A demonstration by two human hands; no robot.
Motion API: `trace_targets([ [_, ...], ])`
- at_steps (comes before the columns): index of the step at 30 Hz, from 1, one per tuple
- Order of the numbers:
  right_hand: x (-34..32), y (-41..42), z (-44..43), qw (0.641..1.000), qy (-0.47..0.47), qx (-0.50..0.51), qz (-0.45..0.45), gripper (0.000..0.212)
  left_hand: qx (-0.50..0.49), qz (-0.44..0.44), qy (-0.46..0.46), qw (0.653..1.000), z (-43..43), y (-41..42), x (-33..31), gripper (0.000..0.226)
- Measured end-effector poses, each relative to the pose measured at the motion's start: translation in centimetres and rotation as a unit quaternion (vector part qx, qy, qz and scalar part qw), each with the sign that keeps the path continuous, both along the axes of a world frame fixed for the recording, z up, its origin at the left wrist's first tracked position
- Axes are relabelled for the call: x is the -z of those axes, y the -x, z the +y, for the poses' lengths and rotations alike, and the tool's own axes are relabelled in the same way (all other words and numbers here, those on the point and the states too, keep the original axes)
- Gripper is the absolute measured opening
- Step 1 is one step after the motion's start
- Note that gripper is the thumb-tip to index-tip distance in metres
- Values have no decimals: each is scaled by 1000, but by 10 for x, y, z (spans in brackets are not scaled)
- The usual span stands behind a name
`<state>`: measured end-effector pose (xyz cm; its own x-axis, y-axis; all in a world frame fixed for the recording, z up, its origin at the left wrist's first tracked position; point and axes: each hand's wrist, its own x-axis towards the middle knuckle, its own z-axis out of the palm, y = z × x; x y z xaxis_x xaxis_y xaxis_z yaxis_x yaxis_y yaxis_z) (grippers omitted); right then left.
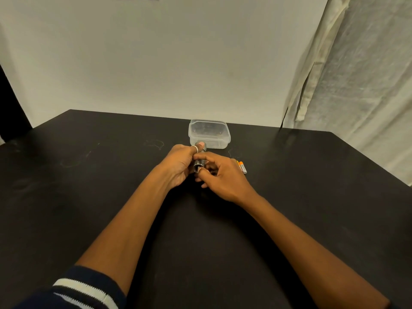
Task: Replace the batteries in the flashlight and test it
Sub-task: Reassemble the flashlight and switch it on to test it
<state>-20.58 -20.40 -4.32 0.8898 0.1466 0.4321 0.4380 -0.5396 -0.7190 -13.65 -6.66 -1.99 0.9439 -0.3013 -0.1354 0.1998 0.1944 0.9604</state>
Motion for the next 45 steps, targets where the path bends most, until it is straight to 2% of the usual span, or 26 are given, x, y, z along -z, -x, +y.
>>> trace_targets([
  [15, 0, 0, 1, 1000, -6, 2, 11, 35, -5, -1, -1, 1000, -2, -1, 0, 24],
  [29, 1, -1, -1, 999, -33, -8, 15, 37, -7, 1, -6, 1000, 0, 6, -4, 45],
  [37, 1, -1, -1, 999, -31, -7, 13, 37, -3, -2, -11, 1000, 0, 7, -4, 43],
  [45, 0, 0, -1, 999, -28, -5, 16, 37, 9, -12, -14, 1000, 1, 7, -4, 30],
])
